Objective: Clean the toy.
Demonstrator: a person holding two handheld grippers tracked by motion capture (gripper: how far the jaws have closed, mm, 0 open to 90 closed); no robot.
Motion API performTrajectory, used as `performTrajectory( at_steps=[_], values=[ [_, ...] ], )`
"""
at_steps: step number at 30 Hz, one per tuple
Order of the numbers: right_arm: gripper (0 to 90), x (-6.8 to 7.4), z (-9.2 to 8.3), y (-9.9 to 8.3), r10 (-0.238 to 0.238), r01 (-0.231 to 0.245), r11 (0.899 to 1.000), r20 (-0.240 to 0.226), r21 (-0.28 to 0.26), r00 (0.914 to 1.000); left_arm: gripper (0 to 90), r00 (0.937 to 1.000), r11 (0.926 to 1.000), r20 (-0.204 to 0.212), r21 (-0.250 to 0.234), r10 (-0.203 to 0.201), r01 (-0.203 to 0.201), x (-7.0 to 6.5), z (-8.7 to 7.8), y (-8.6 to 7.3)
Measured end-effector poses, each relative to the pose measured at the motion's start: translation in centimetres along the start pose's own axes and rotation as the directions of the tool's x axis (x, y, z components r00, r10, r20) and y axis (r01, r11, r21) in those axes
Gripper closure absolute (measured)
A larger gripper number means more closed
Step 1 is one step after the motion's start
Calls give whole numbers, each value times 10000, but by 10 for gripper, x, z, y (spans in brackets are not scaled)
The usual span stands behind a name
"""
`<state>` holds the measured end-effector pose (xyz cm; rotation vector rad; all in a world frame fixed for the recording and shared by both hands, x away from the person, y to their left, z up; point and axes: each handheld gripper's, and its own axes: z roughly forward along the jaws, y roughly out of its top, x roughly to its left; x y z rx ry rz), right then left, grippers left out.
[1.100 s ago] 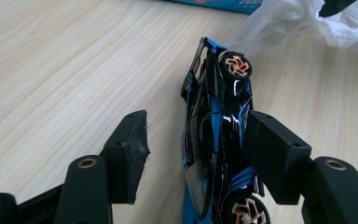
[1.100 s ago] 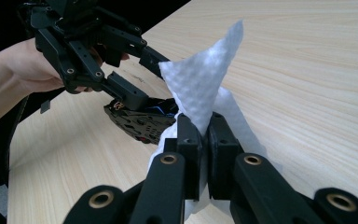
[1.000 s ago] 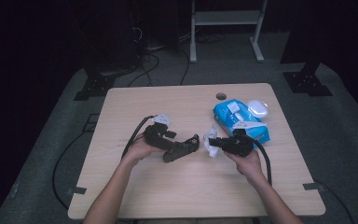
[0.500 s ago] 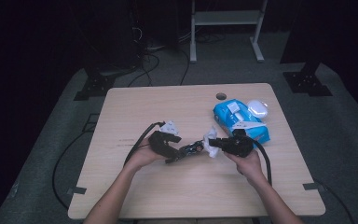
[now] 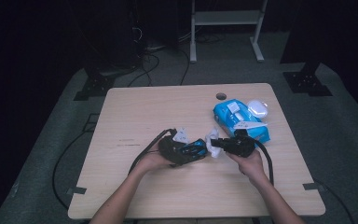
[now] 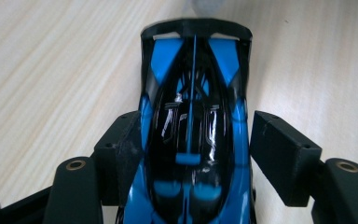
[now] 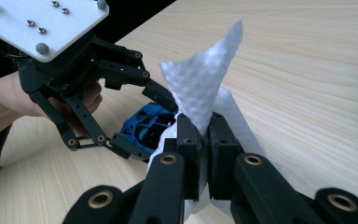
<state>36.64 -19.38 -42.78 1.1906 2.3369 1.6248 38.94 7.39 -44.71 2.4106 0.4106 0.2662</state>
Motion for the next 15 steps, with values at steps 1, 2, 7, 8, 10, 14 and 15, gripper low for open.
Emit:
performTrajectory(
  at_steps=[1, 2, 7, 8, 10, 14, 15],
  values=[
    [846, -1, -1, -1, -6, 6, 10000, 22, -7, 10000, 343, 10000, 10000, 22, -21, -22, 22, 0, 1, 0],
    [846, -2, -3, -1, 22, -22, 10000, 44, 20, 10000, 342, 10000, 10000, 17, 21, 10, -10, 0, 1, 0],
    [845, -9, -15, -7, -25, 18, 9997, 312, 243, 9995, 326, 9999, 10000, -112, -72, 1, -2, -1, -1, 0],
    [843, -11, -18, -8, -28, 18, 9996, 359, 288, 9993, 318, 9999, 10000, -134, -76, 13, -14, -1, -3, 0],
    [838, -13, -24, -11, -71, 51, 9990, 453, 448, 9990, 299, 9998, 9999, -198, -128, -46, 43, -1, -5, 0],
    [809, -20, -32, -22, -413, 305, 9934, 974, 1102, 9944, 285, 9996, 9998, -284, -205, 78, -84, -2, -11, -2],
    [800, -22, -33, -26, -344, 218, 9921, 1015, 1233, 9942, 282, 9995, 9996, -298, -244, 106, -113, -3, -13, -3]
  ],
)
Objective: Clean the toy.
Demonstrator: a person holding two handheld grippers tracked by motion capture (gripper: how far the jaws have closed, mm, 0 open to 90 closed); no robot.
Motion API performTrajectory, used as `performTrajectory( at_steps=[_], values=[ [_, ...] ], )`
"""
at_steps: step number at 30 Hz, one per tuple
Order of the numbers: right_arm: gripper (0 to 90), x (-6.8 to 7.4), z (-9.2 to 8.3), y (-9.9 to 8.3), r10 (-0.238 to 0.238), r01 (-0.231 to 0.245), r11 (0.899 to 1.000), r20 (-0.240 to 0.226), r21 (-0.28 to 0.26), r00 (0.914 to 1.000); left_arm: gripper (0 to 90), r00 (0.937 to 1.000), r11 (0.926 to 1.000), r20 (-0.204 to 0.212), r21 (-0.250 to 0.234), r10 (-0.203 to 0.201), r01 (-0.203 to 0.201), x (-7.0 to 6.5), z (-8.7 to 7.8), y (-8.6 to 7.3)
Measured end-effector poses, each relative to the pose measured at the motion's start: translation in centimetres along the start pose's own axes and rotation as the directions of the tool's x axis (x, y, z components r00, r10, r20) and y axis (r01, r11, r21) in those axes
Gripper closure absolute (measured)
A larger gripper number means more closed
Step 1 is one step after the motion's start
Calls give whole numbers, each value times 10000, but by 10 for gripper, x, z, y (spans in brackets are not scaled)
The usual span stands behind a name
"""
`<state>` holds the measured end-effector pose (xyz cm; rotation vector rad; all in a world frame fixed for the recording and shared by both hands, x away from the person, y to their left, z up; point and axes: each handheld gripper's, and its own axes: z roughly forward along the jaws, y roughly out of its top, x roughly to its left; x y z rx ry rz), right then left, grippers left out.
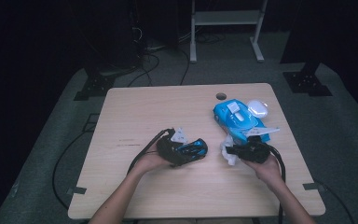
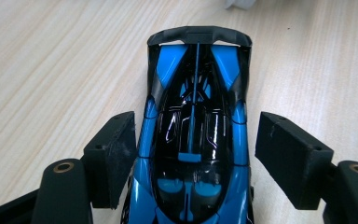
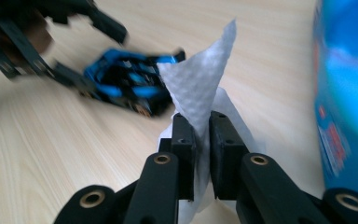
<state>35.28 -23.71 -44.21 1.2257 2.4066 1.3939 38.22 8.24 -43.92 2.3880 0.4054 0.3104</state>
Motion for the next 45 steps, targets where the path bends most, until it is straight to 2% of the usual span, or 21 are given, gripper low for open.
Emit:
performTrajectory(
  at_steps=[3, 5, 7, 10, 16, 25, 45],
  values=[
    [764, -5, -1, -9, -64, 61, 9994, 81, 353, 9999, 276, 10000, 9999, -50, -153, -42, 42, -1, -6, -3],
    [701, -9, -3, -16, -42, 37, 9984, 90, 557, 10000, 272, 10000, 9998, -31, -183, -87, 87, -1, -8, -5],
    [633, -11, -7, -20, -98, 89, 9987, 180, 496, 9998, 265, 9998, 9995, 20, -224, -200, 200, 0, -10, -8],
    [567, -13, -15, -26, -147, 147, 9995, -26, 268, 9999, 255, 9994, 9988, 26, -354, -350, 351, 1, -14, -12],
    [489, -13, -32, -36, -366, 367, 9993, -158, 93, 9992, 239, 9987, 9978, -118, -436, -499, 494, 2, -20, -17],
    [483, -14, -52, -46, -291, 283, 9992, -325, -274, 9990, 199, 9977, 9970, -308, -508, -606, 590, 2, -29, -26],
    [465, -16, -60, -52, -147, 131, 9990, -365, -434, 9992, 176, 9943, 9923, -560, -906, -903, 850, -1, -49, -50]
  ],
)
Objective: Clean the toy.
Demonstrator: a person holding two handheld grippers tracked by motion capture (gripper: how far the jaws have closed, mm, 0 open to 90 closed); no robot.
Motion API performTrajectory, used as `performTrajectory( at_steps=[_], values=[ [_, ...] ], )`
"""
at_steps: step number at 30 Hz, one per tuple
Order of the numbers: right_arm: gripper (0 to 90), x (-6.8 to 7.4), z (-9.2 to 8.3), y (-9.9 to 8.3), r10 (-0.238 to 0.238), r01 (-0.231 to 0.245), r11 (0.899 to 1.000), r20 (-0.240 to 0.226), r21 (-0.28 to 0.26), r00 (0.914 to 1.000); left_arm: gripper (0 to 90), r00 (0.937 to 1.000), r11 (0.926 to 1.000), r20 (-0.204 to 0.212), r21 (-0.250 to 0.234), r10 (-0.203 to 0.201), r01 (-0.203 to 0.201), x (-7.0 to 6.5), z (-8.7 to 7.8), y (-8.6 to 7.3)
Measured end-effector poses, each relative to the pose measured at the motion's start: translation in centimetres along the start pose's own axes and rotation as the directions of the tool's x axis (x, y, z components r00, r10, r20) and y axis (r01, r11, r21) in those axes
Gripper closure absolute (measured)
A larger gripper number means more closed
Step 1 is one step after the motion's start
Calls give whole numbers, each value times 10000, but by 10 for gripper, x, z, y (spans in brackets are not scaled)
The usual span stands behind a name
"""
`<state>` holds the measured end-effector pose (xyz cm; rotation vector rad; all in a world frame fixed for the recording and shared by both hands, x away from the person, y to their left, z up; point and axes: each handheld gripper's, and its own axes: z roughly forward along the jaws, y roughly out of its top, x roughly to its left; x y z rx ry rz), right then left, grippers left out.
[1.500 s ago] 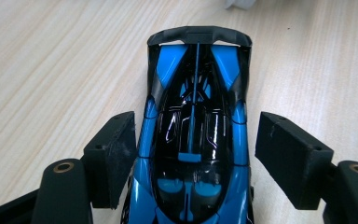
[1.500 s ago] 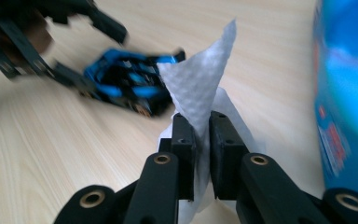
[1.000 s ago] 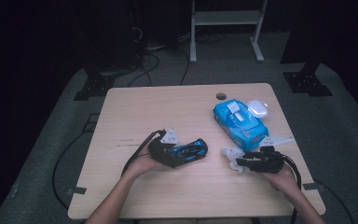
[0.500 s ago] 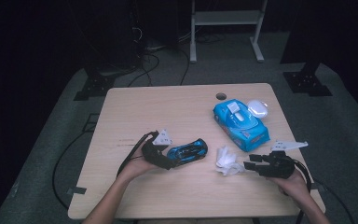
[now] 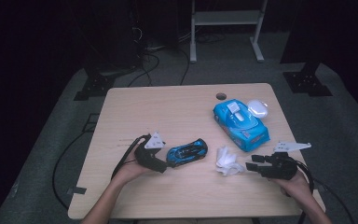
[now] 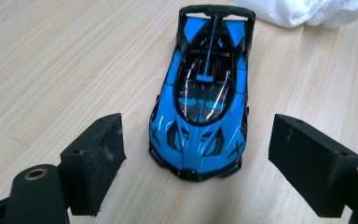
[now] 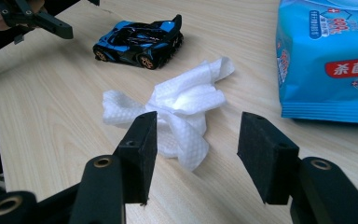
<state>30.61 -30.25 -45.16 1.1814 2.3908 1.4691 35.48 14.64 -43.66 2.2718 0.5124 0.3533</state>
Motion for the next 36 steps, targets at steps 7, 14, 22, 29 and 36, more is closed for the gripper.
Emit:
performTrajectory(
  at_steps=[7, 14, 22, 29, 36],
  values=[
    [456, -2, -3, -2, 23, -22, 10000, 25, -45, 10000, 176, 10000, 10000, -61, 19, 8, -8, 0, -6, -7],
    [447, -4, -7, -4, 116, -115, 9999, 113, -57, 9999, 175, 9998, 9999, -169, 38, -123, 124, 0, -12, -14],
    [438, -5, -11, -8, 215, -214, 9997, 167, -88, 9996, 171, 9995, 9998, -253, 77, -177, 179, 0, -21, -22],
    [429, -7, -16, -11, 339, -335, 9993, 254, -172, 9991, 171, 9989, 9996, -391, 61, -264, 266, -1, -30, -30],
    [412, -7, -18, -14, 343, -336, 9991, 268, -261, 9991, 162, 9975, 9991, -577, -49, -419, 417, -2, -38, -38]
  ],
)
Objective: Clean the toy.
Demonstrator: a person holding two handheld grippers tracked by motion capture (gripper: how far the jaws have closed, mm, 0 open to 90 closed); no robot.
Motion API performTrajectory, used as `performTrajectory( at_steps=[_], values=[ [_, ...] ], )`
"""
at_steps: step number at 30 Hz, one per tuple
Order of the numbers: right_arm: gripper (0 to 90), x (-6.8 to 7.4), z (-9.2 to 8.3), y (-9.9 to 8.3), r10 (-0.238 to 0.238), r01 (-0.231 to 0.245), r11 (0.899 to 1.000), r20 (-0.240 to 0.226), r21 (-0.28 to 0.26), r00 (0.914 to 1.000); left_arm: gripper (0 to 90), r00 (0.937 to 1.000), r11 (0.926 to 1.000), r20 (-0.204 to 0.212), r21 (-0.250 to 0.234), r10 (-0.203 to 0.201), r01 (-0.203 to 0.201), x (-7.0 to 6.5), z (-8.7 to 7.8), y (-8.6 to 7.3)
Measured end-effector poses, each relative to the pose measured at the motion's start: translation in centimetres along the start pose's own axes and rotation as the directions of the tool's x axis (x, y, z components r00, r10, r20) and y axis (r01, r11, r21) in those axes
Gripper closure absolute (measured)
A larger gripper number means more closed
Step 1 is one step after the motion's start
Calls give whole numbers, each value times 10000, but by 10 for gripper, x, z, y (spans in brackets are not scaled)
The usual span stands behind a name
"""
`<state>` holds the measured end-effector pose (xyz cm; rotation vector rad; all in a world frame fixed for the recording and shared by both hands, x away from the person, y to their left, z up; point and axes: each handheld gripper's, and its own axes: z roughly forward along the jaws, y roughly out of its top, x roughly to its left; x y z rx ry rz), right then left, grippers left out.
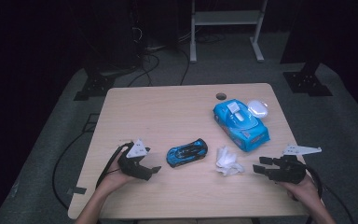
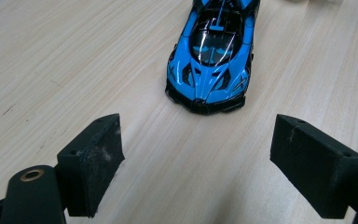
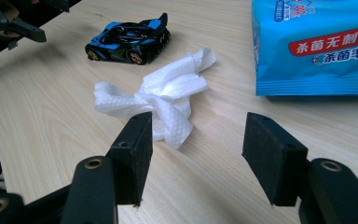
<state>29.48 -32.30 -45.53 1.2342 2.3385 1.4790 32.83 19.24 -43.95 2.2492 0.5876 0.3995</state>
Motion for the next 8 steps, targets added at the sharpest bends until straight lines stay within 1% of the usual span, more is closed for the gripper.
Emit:
performTrajectory(
  at_steps=[1, 4, 6, 8],
  values=[
    [409, 0, 0, 0, -7, 7, 10000, -18, -17, 10000, 162, 10000, 10000, 16, -34, -49, 49, 0, 0, -1],
    [398, 0, 1, -1, 16, -16, 10000, -53, -78, 10000, 162, 9993, 9991, 8, -230, -365, 365, -2, 0, -8],
    [390, 0, 1, -2, 72, -73, 9999, -69, -147, 9999, 161, 9992, 9990, -71, -201, -400, 399, -2, 1, -11],
    [375, -1, 2, -4, 140, -142, 9996, -74, -253, 9999, 147, 9982, 9976, -134, -362, -590, 585, -3, 2, -14]
  ],
)
